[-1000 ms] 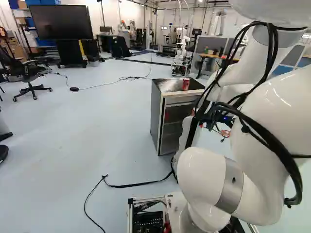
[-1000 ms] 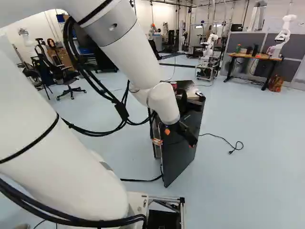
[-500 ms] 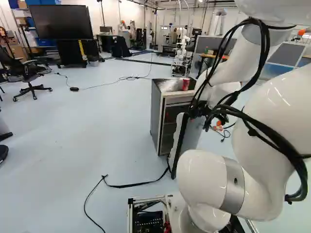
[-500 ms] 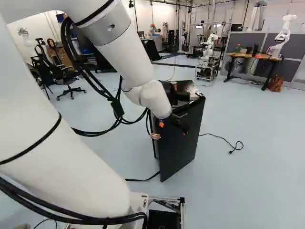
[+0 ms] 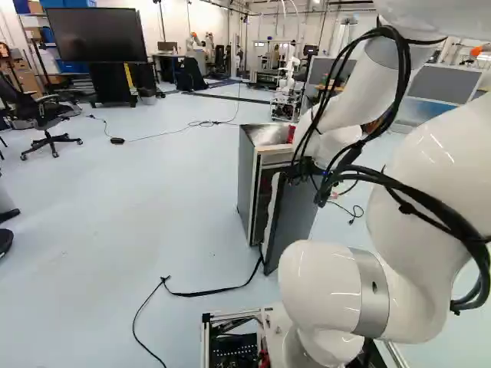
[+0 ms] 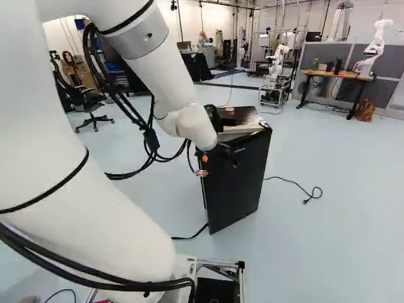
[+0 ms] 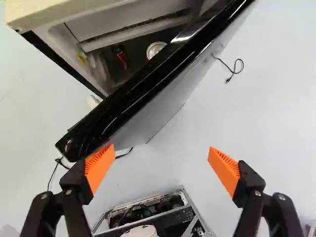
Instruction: Grab a drink from the fridge
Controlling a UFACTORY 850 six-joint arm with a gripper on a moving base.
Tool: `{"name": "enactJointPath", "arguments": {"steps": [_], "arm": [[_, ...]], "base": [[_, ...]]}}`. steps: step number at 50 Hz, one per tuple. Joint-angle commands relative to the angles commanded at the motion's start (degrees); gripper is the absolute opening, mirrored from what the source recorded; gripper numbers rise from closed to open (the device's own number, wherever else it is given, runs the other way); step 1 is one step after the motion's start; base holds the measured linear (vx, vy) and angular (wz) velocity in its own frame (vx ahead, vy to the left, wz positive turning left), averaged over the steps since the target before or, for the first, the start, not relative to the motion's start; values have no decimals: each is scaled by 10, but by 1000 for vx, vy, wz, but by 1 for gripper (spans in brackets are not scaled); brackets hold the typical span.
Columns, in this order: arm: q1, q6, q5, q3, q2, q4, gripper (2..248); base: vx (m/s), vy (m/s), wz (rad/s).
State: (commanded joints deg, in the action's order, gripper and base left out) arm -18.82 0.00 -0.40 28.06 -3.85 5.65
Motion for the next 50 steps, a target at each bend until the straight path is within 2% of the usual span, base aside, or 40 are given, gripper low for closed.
{"name": "enactJointPath", "arguments": {"steps": [25, 50], "arm": [[57, 0, 0, 44, 43, 0, 247], [63, 0, 3, 66, 95, 0, 247]], "base": [[0, 0, 0], [0, 0, 0]]}}
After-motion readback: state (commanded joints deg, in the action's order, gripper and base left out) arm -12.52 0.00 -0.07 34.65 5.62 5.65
